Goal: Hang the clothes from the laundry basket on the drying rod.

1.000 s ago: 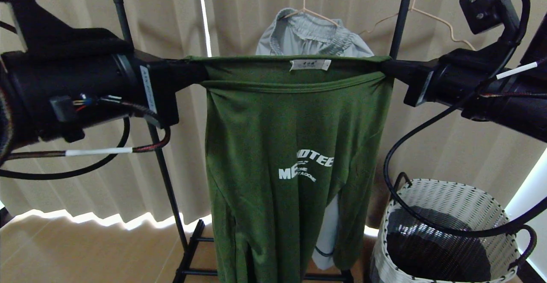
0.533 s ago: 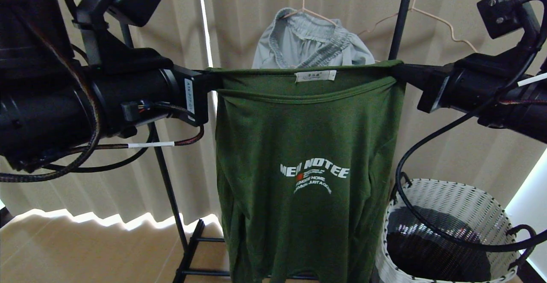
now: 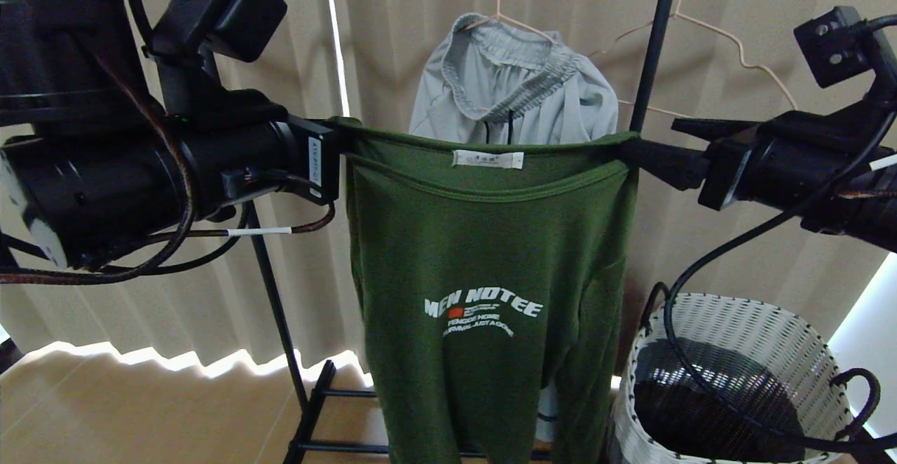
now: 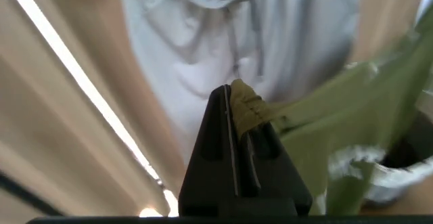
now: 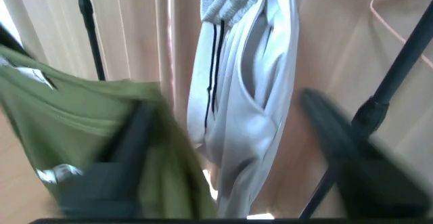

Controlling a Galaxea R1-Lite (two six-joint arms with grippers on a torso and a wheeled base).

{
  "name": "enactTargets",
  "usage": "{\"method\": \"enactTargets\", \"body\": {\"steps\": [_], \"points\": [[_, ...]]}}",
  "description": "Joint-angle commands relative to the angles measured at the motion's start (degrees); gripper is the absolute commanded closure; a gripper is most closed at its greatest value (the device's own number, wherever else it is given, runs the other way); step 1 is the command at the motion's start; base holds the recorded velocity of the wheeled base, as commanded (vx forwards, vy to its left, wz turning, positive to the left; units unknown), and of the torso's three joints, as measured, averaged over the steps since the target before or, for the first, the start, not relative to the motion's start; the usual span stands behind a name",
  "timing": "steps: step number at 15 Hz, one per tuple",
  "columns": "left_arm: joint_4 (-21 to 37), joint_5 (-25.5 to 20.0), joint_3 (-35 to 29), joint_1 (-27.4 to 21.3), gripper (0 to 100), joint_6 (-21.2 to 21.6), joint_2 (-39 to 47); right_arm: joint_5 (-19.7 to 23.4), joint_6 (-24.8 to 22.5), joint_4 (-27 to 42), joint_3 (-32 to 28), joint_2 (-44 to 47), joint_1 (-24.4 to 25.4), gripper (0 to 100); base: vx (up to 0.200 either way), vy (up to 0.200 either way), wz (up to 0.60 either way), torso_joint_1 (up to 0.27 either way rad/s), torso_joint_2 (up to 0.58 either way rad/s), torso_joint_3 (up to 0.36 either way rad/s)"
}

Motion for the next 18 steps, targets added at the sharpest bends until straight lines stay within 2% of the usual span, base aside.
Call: {"method": "enactTargets", "body": {"steps": [1, 5, 8, 12, 14, 17, 18], "points": [[0.01, 2.26, 0.62, 1.63, 100, 0.27, 1.02, 0.12, 1.97, -0.49, 4.10, -2.09, 0.35, 0, 0.000, 0.000, 0.00, 0.000, 0.00, 0.000], [0.01, 3.57, 1.93, 3.04, 100, 0.36, 1.37, 0.30, 5.66, -0.58, 6.30, -5.43, 4.56, 0, 0.000, 0.000, 0.00, 0.000, 0.00, 0.000], [-0.08, 3.66, 4.31, 4.36, 100, 0.36, 1.19, 4.34, 5.48, 0.03, 9.47, -8.42, 4.56, 0, 0.000, 0.000, 0.00, 0.000, 0.00, 0.000], [-0.08, 3.66, 5.45, 5.23, 100, 0.36, 1.28, 4.34, 5.48, 0.30, 12.37, -11.41, 4.56, 0, 0.000, 0.000, 0.00, 0.000, 0.00, 0.000], [-0.17, 3.66, 6.77, 5.23, 100, 0.45, 1.10, 4.08, 4.34, 0.30, 16.23, -12.02, 4.13, 0, 0.000, 0.000, 0.00, 0.000, 0.00, 0.000], [0.27, 4.80, 9.84, 6.03, 100, 1.68, -3.91, 3.73, -0.05, 0.30, 19.57, -11.67, -2.99, 0, 0.000, 0.000, 0.00, 0.000, 0.00, 0.000], [0.18, 4.98, 14.33, 8.93, 100, 3.00, -9.35, 3.55, -3.66, 0.21, 22.82, -13.16, -7.21, 0, 0.000, 0.000, 0.00, 0.000, 0.00, 0.000]]}}
